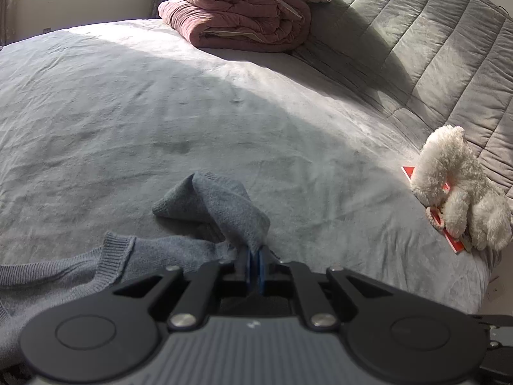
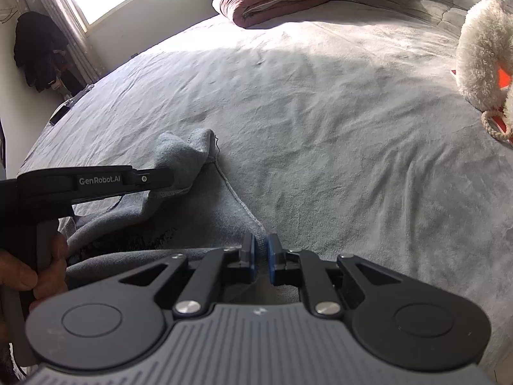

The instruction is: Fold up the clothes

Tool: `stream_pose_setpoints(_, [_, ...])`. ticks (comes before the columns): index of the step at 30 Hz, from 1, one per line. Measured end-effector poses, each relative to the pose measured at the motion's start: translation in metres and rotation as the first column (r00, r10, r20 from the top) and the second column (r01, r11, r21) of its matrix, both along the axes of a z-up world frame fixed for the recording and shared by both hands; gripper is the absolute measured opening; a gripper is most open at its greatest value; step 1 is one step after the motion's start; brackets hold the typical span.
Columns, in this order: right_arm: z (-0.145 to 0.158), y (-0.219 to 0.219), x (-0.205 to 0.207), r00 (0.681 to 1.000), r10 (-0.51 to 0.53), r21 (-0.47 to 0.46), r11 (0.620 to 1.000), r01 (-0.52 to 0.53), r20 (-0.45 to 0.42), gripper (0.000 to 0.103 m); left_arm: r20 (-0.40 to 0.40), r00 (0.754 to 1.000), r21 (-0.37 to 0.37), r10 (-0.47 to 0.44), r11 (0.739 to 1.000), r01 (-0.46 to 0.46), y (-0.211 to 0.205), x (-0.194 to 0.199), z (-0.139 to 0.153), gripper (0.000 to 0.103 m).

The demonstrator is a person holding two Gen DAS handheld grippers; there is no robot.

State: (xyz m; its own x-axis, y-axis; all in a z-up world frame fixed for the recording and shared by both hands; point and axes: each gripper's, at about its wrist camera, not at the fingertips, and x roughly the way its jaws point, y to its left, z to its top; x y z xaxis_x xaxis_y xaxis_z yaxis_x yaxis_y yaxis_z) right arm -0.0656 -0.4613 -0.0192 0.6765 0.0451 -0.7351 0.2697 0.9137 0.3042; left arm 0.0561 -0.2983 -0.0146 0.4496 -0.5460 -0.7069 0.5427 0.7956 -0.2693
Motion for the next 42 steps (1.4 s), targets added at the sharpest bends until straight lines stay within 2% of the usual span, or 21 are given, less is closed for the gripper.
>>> stream_pose_setpoints(2, [0.002,0.001,0.0,1.0,0.012,-0.006,1.0,-0.013,-0.009,0.016,-0.021,1.0,0.001,-0.016,1.0,0.016,0.002,0.0,0.003,0.012])
stream_pose_setpoints(4, [0.005,0.002,0.001,0.999,0.029,-0.016,0.999,-0.029,-0.019,0.016,-0.024,0.999,-0.007,-0.037,0.999,0.037,0.008,-0.002,0.01,0.035])
stream_pose_setpoints(7, [0.009,0.005,0.005,0.999,0.043,-0.037,0.998,-0.044,-0.026,0.017,0.016,0.999,-0.009,-0.047,0.999,0.047,0.021,-0.005,0.024,0.05])
stream_pose_setpoints(9, [0.012,0.008,0.008,0.998,0.049,-0.049,0.998,-0.05,-0.025,0.021,0.028,0.999,-0.003,-0.047,0.999,0.047,0.03,-0.003,0.032,0.057])
stream_pose_setpoints(10, [0.013,0.01,0.009,0.999,0.05,-0.052,0.997,-0.051,-0.021,0.034,0.025,0.999,-0.001,-0.039,0.999,0.039,0.037,-0.001,0.034,0.059])
stream_pose_setpoints(11, [0.015,0.012,0.01,0.999,0.053,-0.055,0.997,-0.054,-0.013,0.047,0.022,0.999,0.0,-0.029,1.0,0.029,0.044,0.002,0.035,0.059])
stream_pose_setpoints(12, [0.018,0.015,0.012,0.998,0.06,-0.059,0.996,-0.06,-0.001,0.05,0.018,1.0,0.002,-0.02,1.0,0.019,0.052,0.004,0.037,0.06])
stream_pose_setpoints(17, [0.03,0.032,0.026,0.993,0.112,-0.067,0.992,-0.109,0.038,0.051,0.016,0.998,0.018,0.054,0.998,-0.054,0.1,0.019,0.04,0.064])
stream_pose_setpoints(26, [0.033,0.066,0.066,0.98,0.188,-0.038,0.982,-0.185,0.07,0.051,-0.036,0.978,0.063,0.207,0.977,-0.204,0.193,0.047,0.02,0.064])
stream_pose_setpoints(37, [0.014,0.096,0.127,0.957,0.284,0.051,0.957,-0.287,0.06,0.051,-0.074,0.959,0.129,0.273,0.956,-0.262,0.267,0.057,-0.018,0.064])
stream_pose_setpoints(42, [-0.003,0.096,0.151,0.957,0.291,-0.002,0.957,-0.291,-0.003,0.051,-0.09,0.951,0.153,0.296,0.948,-0.28,0.296,0.059,-0.033,0.062])
